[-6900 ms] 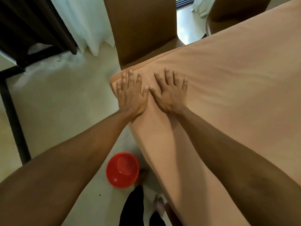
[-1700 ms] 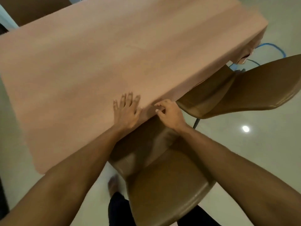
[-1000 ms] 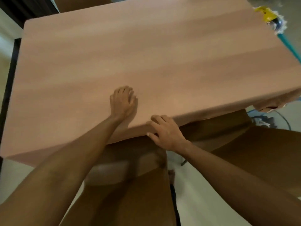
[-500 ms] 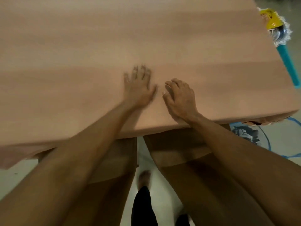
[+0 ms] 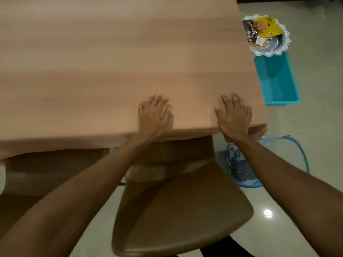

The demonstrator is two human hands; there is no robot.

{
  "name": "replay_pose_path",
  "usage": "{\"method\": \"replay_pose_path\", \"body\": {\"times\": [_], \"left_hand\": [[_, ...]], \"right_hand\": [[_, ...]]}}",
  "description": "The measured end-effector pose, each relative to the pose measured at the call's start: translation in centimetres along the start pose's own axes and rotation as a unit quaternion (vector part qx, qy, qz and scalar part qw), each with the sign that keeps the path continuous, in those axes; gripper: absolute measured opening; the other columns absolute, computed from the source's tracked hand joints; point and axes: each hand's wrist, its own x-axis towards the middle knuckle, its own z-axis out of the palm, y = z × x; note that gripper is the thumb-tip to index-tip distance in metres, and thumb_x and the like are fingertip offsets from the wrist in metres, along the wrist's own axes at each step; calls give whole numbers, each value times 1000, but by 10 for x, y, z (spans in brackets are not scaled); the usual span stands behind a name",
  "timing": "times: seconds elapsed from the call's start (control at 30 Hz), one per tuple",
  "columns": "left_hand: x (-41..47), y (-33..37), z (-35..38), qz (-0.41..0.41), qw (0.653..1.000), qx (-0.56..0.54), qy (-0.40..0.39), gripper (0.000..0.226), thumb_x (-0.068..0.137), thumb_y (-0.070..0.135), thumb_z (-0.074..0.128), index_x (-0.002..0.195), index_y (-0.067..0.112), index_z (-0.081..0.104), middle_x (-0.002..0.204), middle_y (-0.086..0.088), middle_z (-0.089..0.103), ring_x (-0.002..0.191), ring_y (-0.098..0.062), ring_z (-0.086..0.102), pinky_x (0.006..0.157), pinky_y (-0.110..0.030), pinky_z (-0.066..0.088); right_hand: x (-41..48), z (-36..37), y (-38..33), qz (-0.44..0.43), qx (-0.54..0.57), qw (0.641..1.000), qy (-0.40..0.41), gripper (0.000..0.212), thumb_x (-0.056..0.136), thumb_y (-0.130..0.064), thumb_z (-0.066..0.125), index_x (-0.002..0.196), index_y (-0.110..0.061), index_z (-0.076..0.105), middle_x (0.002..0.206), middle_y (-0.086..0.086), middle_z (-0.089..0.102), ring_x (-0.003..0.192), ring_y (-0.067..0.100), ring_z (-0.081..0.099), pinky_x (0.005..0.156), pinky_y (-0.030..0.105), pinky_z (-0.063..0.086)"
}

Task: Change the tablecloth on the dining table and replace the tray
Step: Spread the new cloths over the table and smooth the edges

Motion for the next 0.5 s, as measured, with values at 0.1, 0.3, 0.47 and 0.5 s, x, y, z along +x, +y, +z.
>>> {"method": "replay_pose_path", "body": {"times": [0.1, 0.3, 0.47, 0.5], "left_hand": [[24, 17, 10, -23, 999, 7, -31, 47, 102, 43, 40, 144, 22, 47, 157, -5, 38, 146, -28, 29, 116, -50, 21], [39, 72, 45, -80, 986, 72, -130, 67, 101, 56, 27, 159, 27, 10, 167, -2, 1, 153, -29, -3, 120, -58, -2], [6, 145, 72, 67, 969, 125, -201, 68, 98, 62, 6, 157, 31, -8, 165, 3, -16, 152, -25, -16, 120, -58, -7], [1, 154, 75, 98, 965, 125, -207, 68, 98, 63, 3, 158, 31, -6, 165, 3, -14, 152, -24, -13, 120, -59, -6]], "right_hand": [[-19, -8, 40, 24, -3, 1000, 20, 63, 102, -62, 26, 154, -27, 31, 163, 13, 28, 150, 36, 24, 120, 59, 18], [-10, -16, 65, 50, 27, 998, -5, 63, 97, -61, 29, 149, -28, 36, 162, 9, 29, 150, 32, 23, 121, 61, 18], [22, -26, 48, -2, 49, 999, 17, 55, 99, -55, 37, 147, -28, 41, 160, 8, 33, 148, 30, 28, 120, 57, 20], [31, -26, 46, -27, 45, 999, 7, 55, 100, -54, 36, 149, -29, 39, 162, 7, 30, 150, 29, 26, 120, 56, 19]]}}
